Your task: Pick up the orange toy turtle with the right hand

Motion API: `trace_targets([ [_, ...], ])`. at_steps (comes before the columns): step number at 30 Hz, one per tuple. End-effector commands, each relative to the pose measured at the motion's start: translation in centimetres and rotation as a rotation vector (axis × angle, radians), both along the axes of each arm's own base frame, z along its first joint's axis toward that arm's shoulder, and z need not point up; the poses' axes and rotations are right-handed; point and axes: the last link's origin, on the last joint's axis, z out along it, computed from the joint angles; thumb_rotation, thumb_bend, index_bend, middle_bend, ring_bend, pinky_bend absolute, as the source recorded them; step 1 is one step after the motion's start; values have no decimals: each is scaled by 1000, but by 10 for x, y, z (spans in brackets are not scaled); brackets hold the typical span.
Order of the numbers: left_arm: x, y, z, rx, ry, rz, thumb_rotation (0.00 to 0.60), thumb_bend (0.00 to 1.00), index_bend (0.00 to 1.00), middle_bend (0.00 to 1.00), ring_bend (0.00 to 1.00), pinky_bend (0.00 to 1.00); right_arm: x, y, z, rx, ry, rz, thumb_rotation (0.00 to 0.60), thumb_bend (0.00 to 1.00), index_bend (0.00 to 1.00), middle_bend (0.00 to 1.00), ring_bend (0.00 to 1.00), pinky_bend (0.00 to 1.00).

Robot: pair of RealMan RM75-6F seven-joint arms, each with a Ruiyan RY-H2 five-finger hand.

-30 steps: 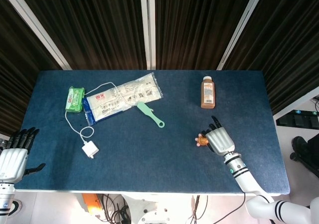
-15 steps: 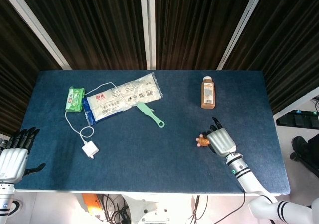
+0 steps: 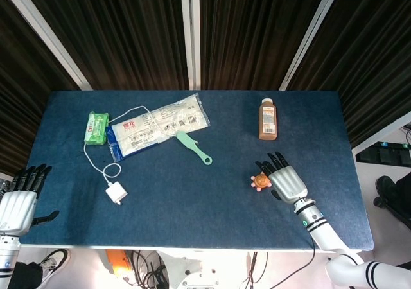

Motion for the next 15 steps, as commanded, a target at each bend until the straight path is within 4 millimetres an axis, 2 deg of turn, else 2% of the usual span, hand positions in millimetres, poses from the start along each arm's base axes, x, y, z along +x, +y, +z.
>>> trace_targets([
  [1, 0, 0, 0, -1, -1, 2, 600, 0, 60, 25, 0, 0, 2, -1, -3, 2, -11, 5, 600, 121, 200, 259, 0, 0],
  [6, -1, 1, 1, 1, -3, 1, 600, 0, 60, 25, 0, 0, 6, -4, -9, 0, -28, 21, 600, 219, 306, 305, 0, 0],
  [15, -4, 0, 2, 3, -7, 10, 600, 0, 60, 25, 0, 0, 7, -9, -21, -12, -14, 42, 600, 267, 537, 468, 95, 0],
])
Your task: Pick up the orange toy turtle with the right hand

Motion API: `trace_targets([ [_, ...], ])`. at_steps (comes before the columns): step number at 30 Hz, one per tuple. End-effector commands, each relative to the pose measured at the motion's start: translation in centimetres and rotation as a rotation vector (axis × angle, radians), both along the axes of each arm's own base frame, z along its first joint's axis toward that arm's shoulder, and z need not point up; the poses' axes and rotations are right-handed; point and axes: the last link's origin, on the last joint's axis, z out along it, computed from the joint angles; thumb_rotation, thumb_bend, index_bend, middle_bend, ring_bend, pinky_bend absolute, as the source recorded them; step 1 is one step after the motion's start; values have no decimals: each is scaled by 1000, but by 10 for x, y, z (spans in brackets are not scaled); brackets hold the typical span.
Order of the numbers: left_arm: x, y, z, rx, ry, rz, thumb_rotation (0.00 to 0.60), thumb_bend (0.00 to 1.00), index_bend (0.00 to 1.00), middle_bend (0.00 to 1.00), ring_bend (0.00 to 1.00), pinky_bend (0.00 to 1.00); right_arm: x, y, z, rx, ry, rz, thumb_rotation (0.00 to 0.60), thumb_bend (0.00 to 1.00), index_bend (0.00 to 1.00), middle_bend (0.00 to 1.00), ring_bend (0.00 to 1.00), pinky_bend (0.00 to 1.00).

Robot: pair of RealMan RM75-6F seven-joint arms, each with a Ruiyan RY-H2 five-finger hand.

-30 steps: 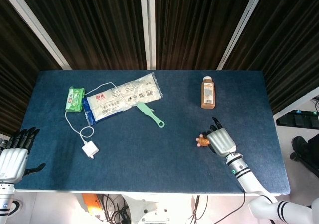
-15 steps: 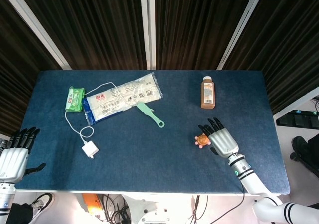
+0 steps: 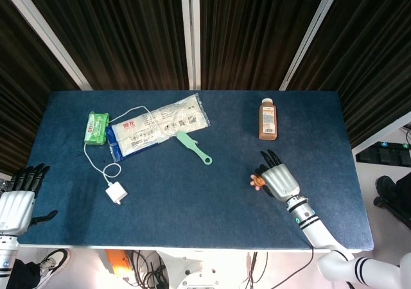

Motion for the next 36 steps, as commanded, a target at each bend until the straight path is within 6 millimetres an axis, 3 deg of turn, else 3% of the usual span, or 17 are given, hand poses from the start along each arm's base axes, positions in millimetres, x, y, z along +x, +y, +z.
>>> trace_targets([
  [1, -1, 0, 0, 0, -1, 2, 600, 0, 60, 25, 0, 0, -1, 0, -5, 7, 13, 1, 600, 272, 558, 491, 110, 0],
  [5, -2, 0, 0, -1, -2, 2, 600, 0, 60, 25, 0, 0, -1, -1, -8, 8, 20, 1, 600, 306, 655, 588, 172, 0],
  [9, -2, -1, 0, -1, -4, 3, 600, 0, 60, 25, 0, 0, 1, -1, -9, -13, 4, 13, 600, 345, 826, 716, 267, 0],
  [12, -3, -1, 0, -1, -5, 2, 600, 0, 60, 25, 0, 0, 2, -1, -10, -30, -9, 25, 600, 431, 972, 843, 374, 0],
  [15, -2, -1, 0, 0, -4, 2, 600, 0, 60, 25, 0, 0, 1, -1, -11, -37, -13, 30, 600, 464, 1000, 901, 431, 0],
  [18, -2, -1, 1, 2, -5, 1, 600, 0, 60, 25, 0, 0, -1, -1, -10, -41, -15, 31, 600, 439, 997, 884, 431, 0],
  [20, -2, -1, 1, 2, -4, 0, 600, 0, 60, 25, 0, 0, -5, 0, -8, -32, -2, 29, 600, 371, 901, 829, 408, 0],
  [22, -1, -1, 1, 2, -4, -1, 600, 0, 60, 25, 0, 0, -10, 0, -4, -16, 34, 13, 600, 273, 686, 695, 318, 0],
  [23, -1, -1, 1, 2, -4, -2, 600, 0, 60, 25, 0, 0, -13, 0, -2, -8, 47, -3, 600, 174, 418, 489, 181, 0],
  [25, -1, -1, 1, 3, -3, -3, 600, 0, 60, 25, 0, 0, -13, 0, 6, -9, 44, -30, 600, 61, 120, 182, 36, 0],
  [26, 0, -1, 2, 4, -3, -4, 600, 0, 60, 25, 0, 0, -12, 1, 11, -17, 33, -33, 600, 24, 29, 64, 2, 0],
  [28, 1, -1, 2, 4, -2, -6, 600, 0, 60, 25, 0, 0, -11, 3, 21, -37, -3, -36, 600, 3, 0, 0, 0, 0],
  [33, 7, -1, 4, 8, 3, -21, 600, 0, 60, 25, 0, 0, -12, 14, 51, -98, -79, -31, 600, 0, 0, 0, 0, 0],
  [36, 11, -2, 8, 19, 8, -30, 600, 0, 60, 25, 0, 0, -21, 33, 80, -166, -122, -36, 600, 0, 0, 0, 0, 0],
])
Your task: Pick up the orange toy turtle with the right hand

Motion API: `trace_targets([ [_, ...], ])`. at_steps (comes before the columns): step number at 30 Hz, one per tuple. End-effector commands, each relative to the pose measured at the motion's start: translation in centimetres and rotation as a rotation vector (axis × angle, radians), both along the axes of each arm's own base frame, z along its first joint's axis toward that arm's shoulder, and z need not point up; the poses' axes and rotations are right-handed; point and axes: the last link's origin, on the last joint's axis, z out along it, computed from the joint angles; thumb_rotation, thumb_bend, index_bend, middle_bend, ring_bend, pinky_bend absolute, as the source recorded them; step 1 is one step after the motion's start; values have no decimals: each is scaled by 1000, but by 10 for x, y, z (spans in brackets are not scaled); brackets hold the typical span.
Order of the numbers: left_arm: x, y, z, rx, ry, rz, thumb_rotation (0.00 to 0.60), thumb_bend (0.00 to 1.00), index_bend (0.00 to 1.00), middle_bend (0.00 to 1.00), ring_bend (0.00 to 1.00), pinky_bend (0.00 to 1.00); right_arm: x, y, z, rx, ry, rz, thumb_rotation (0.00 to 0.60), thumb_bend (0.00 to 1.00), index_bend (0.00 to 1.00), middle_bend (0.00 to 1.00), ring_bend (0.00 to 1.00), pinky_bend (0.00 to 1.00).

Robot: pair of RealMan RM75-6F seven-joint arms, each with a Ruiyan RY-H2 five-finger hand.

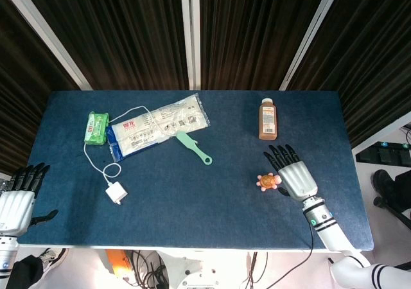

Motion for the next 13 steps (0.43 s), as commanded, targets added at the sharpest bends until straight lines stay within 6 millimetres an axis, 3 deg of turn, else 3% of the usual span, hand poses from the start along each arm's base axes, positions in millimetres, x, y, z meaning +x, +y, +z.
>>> trace_targets([
  [1, 3, -2, 4, 10, 6, -6, 600, 0, 60, 25, 0, 0, -10, 28, 35, -79, -69, -8, 600, 0, 0, 0, 0, 0],
  [7, 3, -5, 9, 27, 10, -8, 600, 0, 60, 25, 0, 0, -45, 71, 86, -161, -97, -101, 600, 13, 0, 0, 0, 0],
  [13, 6, -4, 7, 44, 10, -22, 600, 0, 60, 25, 0, 0, -62, 92, 111, -232, -136, -157, 600, 23, 0, 0, 0, 0],
])
